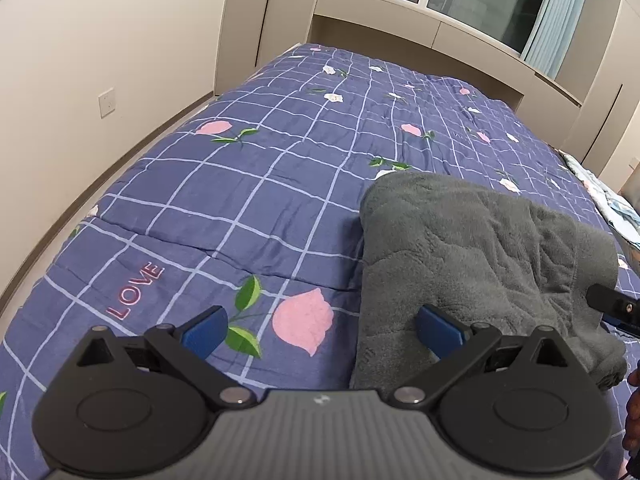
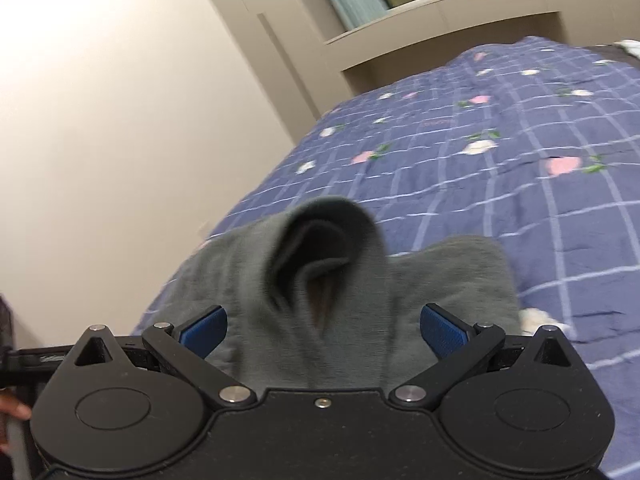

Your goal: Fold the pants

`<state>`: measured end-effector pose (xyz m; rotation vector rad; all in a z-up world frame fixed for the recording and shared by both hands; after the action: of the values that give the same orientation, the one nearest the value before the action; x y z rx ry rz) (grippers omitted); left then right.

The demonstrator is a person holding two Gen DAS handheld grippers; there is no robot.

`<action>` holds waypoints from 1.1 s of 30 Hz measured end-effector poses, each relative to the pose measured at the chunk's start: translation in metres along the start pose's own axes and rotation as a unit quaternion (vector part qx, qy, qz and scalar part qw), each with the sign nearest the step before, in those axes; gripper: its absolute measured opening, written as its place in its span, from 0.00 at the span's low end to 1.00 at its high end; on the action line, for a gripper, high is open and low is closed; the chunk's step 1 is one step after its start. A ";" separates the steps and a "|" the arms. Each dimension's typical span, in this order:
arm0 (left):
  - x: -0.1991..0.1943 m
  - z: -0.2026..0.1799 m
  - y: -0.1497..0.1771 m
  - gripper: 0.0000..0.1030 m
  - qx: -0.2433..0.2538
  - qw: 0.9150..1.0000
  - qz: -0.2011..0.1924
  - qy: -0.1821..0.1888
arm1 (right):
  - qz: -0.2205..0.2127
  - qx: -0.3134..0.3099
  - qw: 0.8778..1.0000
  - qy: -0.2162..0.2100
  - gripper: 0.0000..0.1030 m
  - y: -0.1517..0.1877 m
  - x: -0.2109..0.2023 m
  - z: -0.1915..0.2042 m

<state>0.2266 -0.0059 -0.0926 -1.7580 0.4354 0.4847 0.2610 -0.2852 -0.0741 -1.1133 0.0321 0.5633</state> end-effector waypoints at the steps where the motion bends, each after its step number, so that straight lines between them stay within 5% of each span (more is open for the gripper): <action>1: 0.000 -0.001 0.001 0.99 0.000 1.000 -0.001 -0.001 | 0.004 -0.005 1.000 -0.008 1.00 0.002 0.001 0.005; 6: 0.001 -0.003 0.001 0.99 0.002 1.000 -0.003 -0.003 | 0.023 -0.032 0.999 0.001 1.00 0.015 0.009 0.021; 11: 0.001 -0.002 0.000 0.99 0.003 1.000 -0.003 -0.001 | 0.009 0.003 1.000 0.005 0.99 0.012 0.006 0.020; 16: 0.001 -0.002 0.000 0.99 0.005 1.000 -0.004 -0.001 | 0.003 -0.019 1.000 0.017 0.89 0.013 0.003 0.020; 26: 0.004 -0.003 0.006 0.99 0.013 1.000 -0.002 -0.001 | 0.004 -0.001 1.000 0.008 0.99 0.013 0.014 0.015; 28: 0.005 -0.003 0.007 0.99 0.015 1.000 0.000 -0.004 | -0.001 -0.005 1.000 0.005 0.95 0.013 0.014 0.022; 33: 0.006 -0.004 0.009 0.99 0.016 1.000 0.001 -0.007 | -0.012 -0.052 0.998 0.014 0.62 0.015 0.005 0.043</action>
<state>0.2274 -0.0118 -0.1029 -1.7224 0.4323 0.4895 0.2482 -0.2420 -0.0684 -1.2215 0.0137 0.5340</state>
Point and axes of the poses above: each gripper's, at about its wrist camera, not at the fingertips, and x roughly the way its jaws point, z to its left, y to its underside, the point moved 6 cm from there along x, roughly the way its jaws point, and after that the axes turned 15 degrees about -z, right-handed, at the moved point
